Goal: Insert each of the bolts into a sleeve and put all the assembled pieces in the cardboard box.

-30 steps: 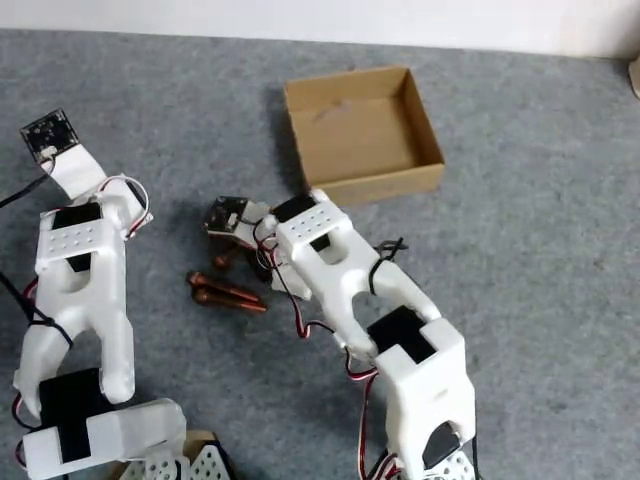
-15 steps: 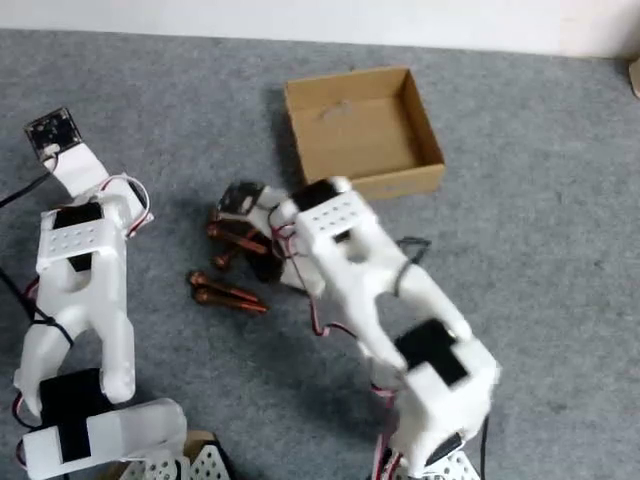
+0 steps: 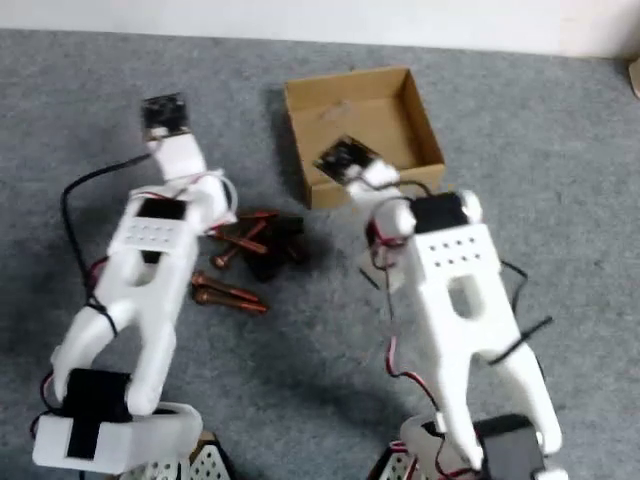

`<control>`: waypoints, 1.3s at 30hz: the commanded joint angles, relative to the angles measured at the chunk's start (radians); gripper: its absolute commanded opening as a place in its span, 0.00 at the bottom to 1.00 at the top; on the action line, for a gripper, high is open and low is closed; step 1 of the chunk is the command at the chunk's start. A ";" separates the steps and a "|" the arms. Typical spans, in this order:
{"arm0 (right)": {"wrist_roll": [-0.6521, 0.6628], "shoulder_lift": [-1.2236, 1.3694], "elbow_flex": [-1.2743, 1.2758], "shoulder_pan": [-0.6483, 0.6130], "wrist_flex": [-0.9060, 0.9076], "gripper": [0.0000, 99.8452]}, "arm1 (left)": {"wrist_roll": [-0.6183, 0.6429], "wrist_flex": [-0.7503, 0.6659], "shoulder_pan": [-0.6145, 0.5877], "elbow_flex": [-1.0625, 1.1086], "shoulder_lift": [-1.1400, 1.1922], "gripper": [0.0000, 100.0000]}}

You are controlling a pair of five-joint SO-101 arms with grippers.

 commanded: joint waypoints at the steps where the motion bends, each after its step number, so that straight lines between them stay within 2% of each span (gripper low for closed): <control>1: -0.006 -0.120 0.113 0.070 -0.082 0.01 | 0.224 -0.015 0.031 0.016 -0.025 0.01; 3: -0.005 -0.163 0.171 0.087 -0.101 0.01 | 0.479 -0.015 -0.007 0.051 -0.035 0.01; 4: -0.005 -0.180 0.196 0.091 -0.102 0.01 | 0.537 -0.014 -0.015 0.059 -0.036 0.01; 10: -0.006 -0.240 0.295 0.091 -0.102 0.01 | 0.525 -0.005 0.065 0.088 -0.036 0.01; 16: -0.011 -0.249 0.306 0.091 -0.104 0.01 | 0.548 0.028 0.065 0.097 -0.036 0.01; 19: -0.011 -0.248 0.306 0.091 -0.104 0.01 | 0.624 0.083 0.071 0.090 -0.036 0.09; 23: -0.008 -0.242 0.321 0.091 -0.105 0.01 | 0.661 0.244 0.084 0.001 -0.025 0.21; 26: -0.008 -0.251 0.351 0.091 -0.147 0.01 | 0.683 0.305 0.085 -0.051 -0.025 0.21; 31: -0.006 -0.251 0.390 0.091 -0.180 0.01 | 0.684 0.304 0.084 -0.065 -0.025 0.17; 39: -0.006 -0.251 0.409 0.091 -0.180 0.01 | 0.733 0.304 0.061 -0.067 0.004 0.17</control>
